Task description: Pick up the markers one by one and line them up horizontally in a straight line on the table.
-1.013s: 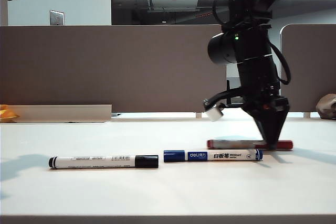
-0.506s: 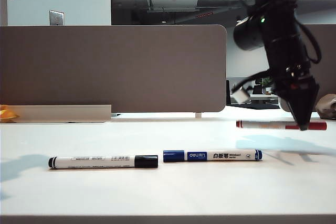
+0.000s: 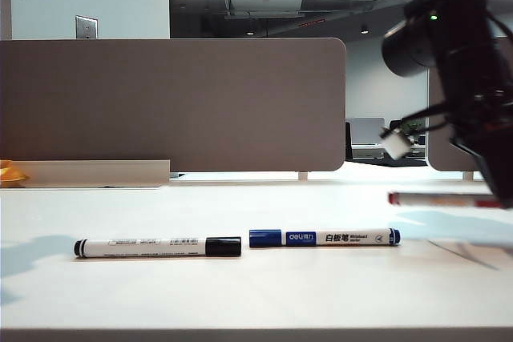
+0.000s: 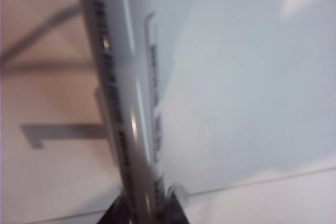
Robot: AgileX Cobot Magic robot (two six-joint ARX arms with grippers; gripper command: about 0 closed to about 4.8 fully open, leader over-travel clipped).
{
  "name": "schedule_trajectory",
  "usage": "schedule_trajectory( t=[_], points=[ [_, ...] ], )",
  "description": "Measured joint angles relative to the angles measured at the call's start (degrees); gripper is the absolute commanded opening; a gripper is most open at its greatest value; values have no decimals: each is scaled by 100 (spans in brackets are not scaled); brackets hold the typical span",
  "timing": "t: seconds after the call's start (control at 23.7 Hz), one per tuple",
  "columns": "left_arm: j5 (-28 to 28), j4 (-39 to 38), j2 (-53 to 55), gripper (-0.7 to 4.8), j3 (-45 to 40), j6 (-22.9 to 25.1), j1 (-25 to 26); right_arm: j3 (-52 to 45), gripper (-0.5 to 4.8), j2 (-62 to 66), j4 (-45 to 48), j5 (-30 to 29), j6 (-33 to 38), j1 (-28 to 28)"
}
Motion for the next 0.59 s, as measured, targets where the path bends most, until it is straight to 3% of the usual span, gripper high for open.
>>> schedule_trajectory(
  t=[0.21, 0.59],
  points=[
    [245, 74, 4, 52, 0, 4, 0, -861, 85, -601, 391, -20, -7, 0],
    [251, 101, 9, 52, 0, 7, 0, -881, 86, -592, 802, -238, -7, -2]
  ],
)
